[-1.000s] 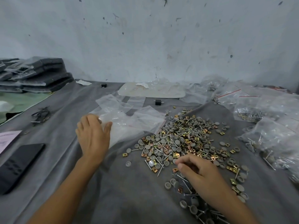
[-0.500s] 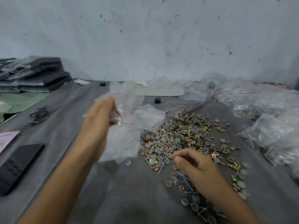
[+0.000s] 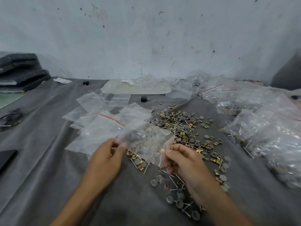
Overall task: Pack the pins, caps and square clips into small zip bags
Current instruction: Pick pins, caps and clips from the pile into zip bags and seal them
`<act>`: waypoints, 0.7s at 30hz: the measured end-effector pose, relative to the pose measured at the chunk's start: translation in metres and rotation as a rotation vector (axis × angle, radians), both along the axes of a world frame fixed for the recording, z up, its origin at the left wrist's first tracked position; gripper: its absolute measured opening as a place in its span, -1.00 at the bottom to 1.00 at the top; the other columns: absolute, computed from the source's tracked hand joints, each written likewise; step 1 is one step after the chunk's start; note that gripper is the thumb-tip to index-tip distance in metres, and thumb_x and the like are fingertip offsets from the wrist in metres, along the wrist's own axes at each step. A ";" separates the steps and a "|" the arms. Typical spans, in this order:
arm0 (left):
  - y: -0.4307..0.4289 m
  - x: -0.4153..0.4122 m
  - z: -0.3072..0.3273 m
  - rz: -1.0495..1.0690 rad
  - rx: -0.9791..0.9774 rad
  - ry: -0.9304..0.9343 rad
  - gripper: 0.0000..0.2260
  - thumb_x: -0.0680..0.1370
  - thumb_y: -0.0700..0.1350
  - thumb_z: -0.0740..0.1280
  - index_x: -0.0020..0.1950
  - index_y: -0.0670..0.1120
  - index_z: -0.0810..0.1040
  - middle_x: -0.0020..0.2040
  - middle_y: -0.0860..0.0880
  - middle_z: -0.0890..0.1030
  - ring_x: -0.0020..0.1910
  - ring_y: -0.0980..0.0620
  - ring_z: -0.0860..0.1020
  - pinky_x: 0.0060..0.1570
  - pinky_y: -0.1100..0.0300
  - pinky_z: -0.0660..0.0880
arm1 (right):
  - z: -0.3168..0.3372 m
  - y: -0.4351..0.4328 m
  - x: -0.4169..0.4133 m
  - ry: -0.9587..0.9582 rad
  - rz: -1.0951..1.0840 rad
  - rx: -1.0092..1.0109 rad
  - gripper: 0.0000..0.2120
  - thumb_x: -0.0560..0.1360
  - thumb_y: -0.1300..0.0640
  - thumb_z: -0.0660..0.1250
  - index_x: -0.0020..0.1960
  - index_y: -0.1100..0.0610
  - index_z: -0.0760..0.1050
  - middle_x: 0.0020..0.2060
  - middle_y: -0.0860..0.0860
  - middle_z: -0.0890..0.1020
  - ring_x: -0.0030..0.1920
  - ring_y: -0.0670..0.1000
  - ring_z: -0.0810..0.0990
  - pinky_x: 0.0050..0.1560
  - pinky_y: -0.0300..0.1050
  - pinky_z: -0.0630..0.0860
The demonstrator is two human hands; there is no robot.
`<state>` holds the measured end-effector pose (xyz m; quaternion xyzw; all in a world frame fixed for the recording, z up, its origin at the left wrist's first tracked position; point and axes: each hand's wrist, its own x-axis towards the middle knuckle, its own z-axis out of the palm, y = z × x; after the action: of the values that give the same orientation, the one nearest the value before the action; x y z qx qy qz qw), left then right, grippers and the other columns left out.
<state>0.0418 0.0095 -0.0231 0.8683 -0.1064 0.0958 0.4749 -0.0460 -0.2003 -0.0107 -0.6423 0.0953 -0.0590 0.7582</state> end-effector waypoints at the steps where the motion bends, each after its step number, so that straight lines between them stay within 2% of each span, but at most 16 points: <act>1: -0.002 -0.003 0.003 0.044 -0.060 -0.038 -0.91 0.61 0.01 0.37 -0.09 0.12 0.54 -0.15 0.14 0.65 -0.17 0.21 0.58 -0.08 0.13 0.47 | -0.001 0.001 0.000 -0.004 -0.001 -0.021 -0.87 0.59 0.25 0.34 -0.13 0.23 0.57 -0.32 0.10 0.64 -0.29 -0.01 0.58 -0.31 -0.18 0.53; 2: -0.003 -0.008 0.007 0.082 -0.109 -0.087 -0.93 0.60 0.05 0.38 -0.04 0.18 0.51 -0.13 0.18 0.63 -0.16 0.22 0.57 -0.09 0.12 0.49 | -0.003 0.003 0.000 -0.008 0.001 -0.031 -0.88 0.58 0.23 0.36 -0.12 0.23 0.58 -0.32 0.10 0.63 -0.29 0.00 0.57 -0.30 -0.18 0.53; 4: -0.009 -0.022 0.013 0.092 -0.107 -0.237 -0.85 0.54 0.15 0.37 0.03 0.25 0.43 -0.09 0.23 0.58 -0.15 0.23 0.54 -0.12 0.22 0.47 | -0.003 0.005 0.000 -0.009 -0.006 -0.036 -0.90 0.56 0.21 0.39 -0.10 0.24 0.59 -0.31 0.09 0.64 -0.28 0.00 0.58 -0.29 -0.17 0.54; 6: -0.016 -0.038 0.013 -0.049 0.040 -0.376 -0.77 0.49 0.20 0.36 0.09 0.26 0.41 -0.07 0.26 0.52 -0.10 0.26 0.50 -0.11 0.35 0.40 | -0.004 0.006 0.001 -0.002 -0.027 -0.047 -0.91 0.55 0.20 0.42 -0.12 0.20 0.62 -0.30 0.07 0.65 -0.28 -0.03 0.59 -0.31 -0.19 0.54; 9: -0.030 -0.055 0.002 -0.248 0.259 -0.429 -0.55 0.42 0.31 0.36 0.27 0.27 0.39 0.05 0.33 0.40 0.02 0.31 0.46 -0.05 0.41 0.36 | -0.006 0.010 -0.002 -0.011 -0.021 -0.047 -0.86 0.55 0.20 0.42 -0.19 0.12 0.65 -0.31 0.05 0.65 -0.35 -0.06 0.57 -0.41 -0.22 0.50; 11: -0.035 -0.053 -0.002 -0.160 0.129 -0.411 -0.41 0.36 0.33 0.39 0.33 0.26 0.31 0.07 0.30 0.38 0.02 0.28 0.47 -0.04 0.37 0.39 | -0.008 0.012 -0.003 -0.004 -0.045 -0.082 -0.86 0.54 0.17 0.43 -0.20 0.10 0.65 -0.33 0.01 0.63 -0.41 -0.11 0.53 -0.45 -0.24 0.47; 13: -0.036 -0.048 0.003 -0.011 -0.162 -0.375 -0.42 0.32 0.30 0.41 0.25 0.31 0.24 0.02 0.29 0.42 -0.07 0.23 0.50 -0.13 0.31 0.44 | -0.009 0.011 -0.002 0.006 -0.109 -0.142 -0.87 0.51 0.10 0.46 -0.22 0.05 0.66 -0.34 -0.06 0.63 -0.43 -0.17 0.50 -0.43 -0.28 0.43; 15: -0.030 -0.040 0.007 0.043 -0.423 -0.381 -0.50 0.35 0.24 0.42 0.18 0.32 0.24 -0.05 0.29 0.45 -0.20 0.18 0.49 -0.21 0.23 0.44 | -0.012 0.009 0.000 0.012 -0.177 -0.198 -0.86 0.48 0.05 0.49 -0.25 0.01 0.65 -0.28 -0.09 0.65 -0.34 -0.17 0.55 -0.30 -0.29 0.47; 16: -0.025 -0.038 0.006 0.059 -0.442 -0.403 -0.53 0.37 0.21 0.41 0.17 0.32 0.26 -0.07 0.26 0.46 -0.24 0.17 0.47 -0.23 0.22 0.44 | -0.013 0.008 0.001 0.012 -0.210 -0.232 -0.85 0.47 0.03 0.50 -0.25 0.02 0.65 -0.21 -0.09 0.65 -0.25 -0.13 0.59 -0.20 -0.25 0.50; 17: -0.022 -0.039 0.007 0.057 -0.372 -0.448 -0.57 0.39 0.20 0.41 0.17 0.31 0.30 -0.08 0.23 0.48 -0.25 0.16 0.47 -0.24 0.25 0.43 | -0.014 0.008 0.001 0.001 -0.235 -0.266 -0.84 0.46 0.02 0.51 -0.26 0.04 0.65 -0.16 -0.08 0.64 -0.17 -0.09 0.60 -0.12 -0.20 0.53; 19: -0.019 -0.045 0.008 -0.045 -0.090 -0.515 -0.62 0.43 0.21 0.39 0.21 0.28 0.39 -0.09 0.21 0.49 -0.21 0.19 0.48 -0.20 0.34 0.40 | -0.014 0.009 0.001 -0.051 -0.235 -0.291 -0.84 0.46 0.08 0.52 -0.27 0.09 0.65 -0.16 -0.07 0.62 -0.15 -0.06 0.60 -0.10 -0.21 0.55; 21: -0.023 -0.049 0.005 -0.199 0.146 -0.491 -0.54 0.43 0.24 0.39 0.30 0.25 0.41 -0.02 0.29 0.45 -0.08 0.28 0.47 -0.13 0.36 0.39 | -0.014 0.013 0.001 -0.081 -0.198 -0.267 -0.85 0.47 0.14 0.50 -0.26 0.12 0.66 -0.20 -0.01 0.65 -0.19 -0.04 0.60 -0.12 -0.18 0.55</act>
<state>-0.0073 -0.0133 -0.0180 0.8363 -0.3096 0.2485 0.3782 -0.0448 -0.1875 -0.0245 -0.7219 0.1187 -0.1712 0.6599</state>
